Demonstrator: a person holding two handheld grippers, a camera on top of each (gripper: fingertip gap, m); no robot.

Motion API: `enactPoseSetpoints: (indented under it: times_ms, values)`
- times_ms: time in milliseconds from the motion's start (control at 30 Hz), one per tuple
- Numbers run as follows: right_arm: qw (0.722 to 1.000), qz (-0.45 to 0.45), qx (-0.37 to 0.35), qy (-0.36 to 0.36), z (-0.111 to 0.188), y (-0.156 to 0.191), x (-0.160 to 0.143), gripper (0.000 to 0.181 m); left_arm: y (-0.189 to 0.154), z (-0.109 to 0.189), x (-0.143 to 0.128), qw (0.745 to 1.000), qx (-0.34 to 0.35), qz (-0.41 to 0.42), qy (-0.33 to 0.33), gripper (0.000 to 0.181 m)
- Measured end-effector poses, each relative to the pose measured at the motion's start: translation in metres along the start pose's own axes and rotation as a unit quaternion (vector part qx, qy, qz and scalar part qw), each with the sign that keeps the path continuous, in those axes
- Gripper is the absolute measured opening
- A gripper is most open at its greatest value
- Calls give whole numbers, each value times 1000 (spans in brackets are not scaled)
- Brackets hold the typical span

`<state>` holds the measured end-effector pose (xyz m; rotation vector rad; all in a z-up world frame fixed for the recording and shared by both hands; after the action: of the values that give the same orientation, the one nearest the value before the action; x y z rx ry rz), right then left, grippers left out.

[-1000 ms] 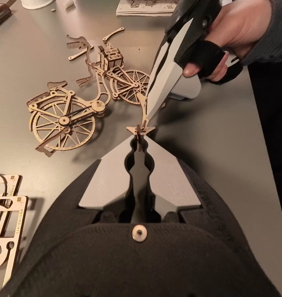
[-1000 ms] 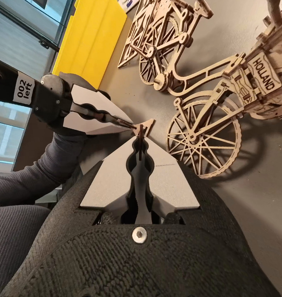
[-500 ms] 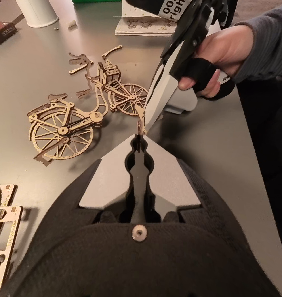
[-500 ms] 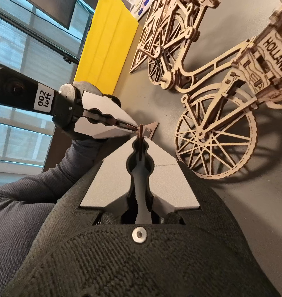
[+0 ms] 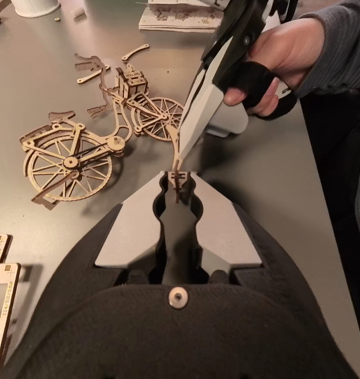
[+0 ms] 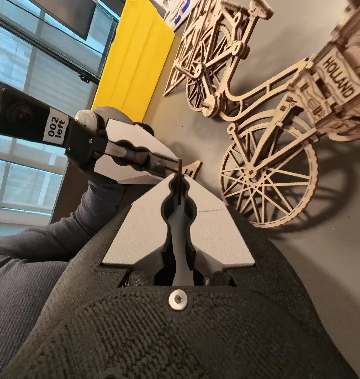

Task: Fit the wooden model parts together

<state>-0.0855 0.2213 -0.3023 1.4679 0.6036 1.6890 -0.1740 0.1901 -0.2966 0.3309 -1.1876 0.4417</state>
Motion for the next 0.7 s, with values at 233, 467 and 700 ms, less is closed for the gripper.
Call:
enactPoseSetpoints:
  times_ms: [233,467,700]
  values:
    - [1000,21,-12,15,1,-2,-1,0,4,7,-4,999,-3,31,6,17]
    - [997,58,-34,34,-2,-2,-5,0,3,5,-5,999,-13,37,14,4]
    - [998,53,-33,30,-1,-2,-5,0,2,3,1,999,-20,42,-7,1]
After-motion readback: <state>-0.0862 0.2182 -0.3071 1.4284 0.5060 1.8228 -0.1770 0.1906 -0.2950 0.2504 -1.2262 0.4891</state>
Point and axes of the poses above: each gripper's, where its closed fingertips meet, z back along the fingers, x out of its top, y = z × x across the jaws, the point moved 5 cm from there along z, back along the fingers, and after that the axes turned 13 degrees about -y, right-handed, at the moved point
